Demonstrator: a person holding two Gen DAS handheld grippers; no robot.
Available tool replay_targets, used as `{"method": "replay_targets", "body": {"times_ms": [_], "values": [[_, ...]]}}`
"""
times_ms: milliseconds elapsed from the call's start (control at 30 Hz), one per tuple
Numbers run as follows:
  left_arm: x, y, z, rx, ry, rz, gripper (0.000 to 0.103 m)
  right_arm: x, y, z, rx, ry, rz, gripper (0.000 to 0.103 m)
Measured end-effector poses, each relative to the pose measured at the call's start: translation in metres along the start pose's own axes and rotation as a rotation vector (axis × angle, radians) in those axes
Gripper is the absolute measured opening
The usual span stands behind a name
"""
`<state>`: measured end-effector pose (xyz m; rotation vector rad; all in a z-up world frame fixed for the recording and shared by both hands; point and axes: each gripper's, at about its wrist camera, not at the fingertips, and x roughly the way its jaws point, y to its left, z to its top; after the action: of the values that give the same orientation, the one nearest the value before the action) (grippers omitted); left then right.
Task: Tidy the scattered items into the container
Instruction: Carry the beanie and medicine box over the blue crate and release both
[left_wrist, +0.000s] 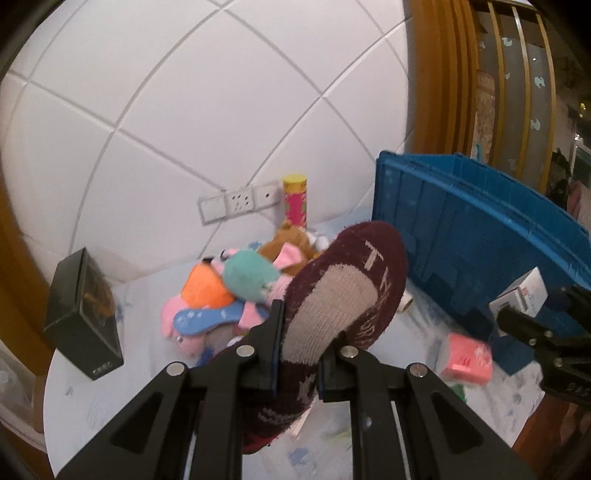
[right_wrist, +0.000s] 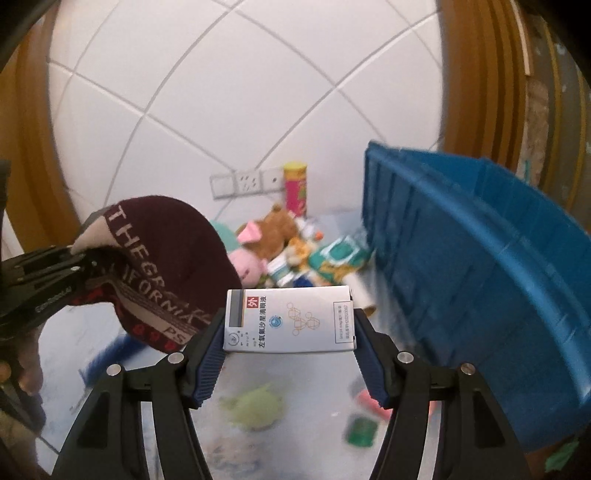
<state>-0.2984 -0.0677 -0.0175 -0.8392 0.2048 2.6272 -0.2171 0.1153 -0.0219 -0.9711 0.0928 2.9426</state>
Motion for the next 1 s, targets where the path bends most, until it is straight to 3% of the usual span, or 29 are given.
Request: {"method": "replay_targets", "body": {"times_ms": [167, 333, 467, 633, 800, 1000], "values": [[0.011, -0.052, 0.046, -0.003, -0.06, 0.039, 0.013, -0.018, -0.054, 0.035, -0.008, -0.078, 0.0, 0.064], [0.018, -0.124, 0.114, 0.001, -0.12, 0.086, 0.013, -0.057, -0.136, 0.073, -0.038, -0.156, -0.024, 0.064], [0.015, -0.191, 0.171, 0.0, -0.174, 0.084, 0.014, -0.082, -0.215, 0.097, -0.017, -0.181, -0.052, 0.064], [0.015, -0.279, 0.221, 0.007, -0.21, 0.018, 0.014, -0.095, -0.296, 0.119, -0.004, -0.183, -0.11, 0.064], [0.03, -0.357, 0.233, 0.045, -0.174, -0.055, 0.014, -0.097, -0.357, 0.127, 0.01, -0.184, -0.155, 0.064], [0.053, -0.408, 0.216, 0.09, -0.074, -0.079, 0.013, -0.092, -0.405, 0.118, 0.029, -0.17, -0.171, 0.064]]}}
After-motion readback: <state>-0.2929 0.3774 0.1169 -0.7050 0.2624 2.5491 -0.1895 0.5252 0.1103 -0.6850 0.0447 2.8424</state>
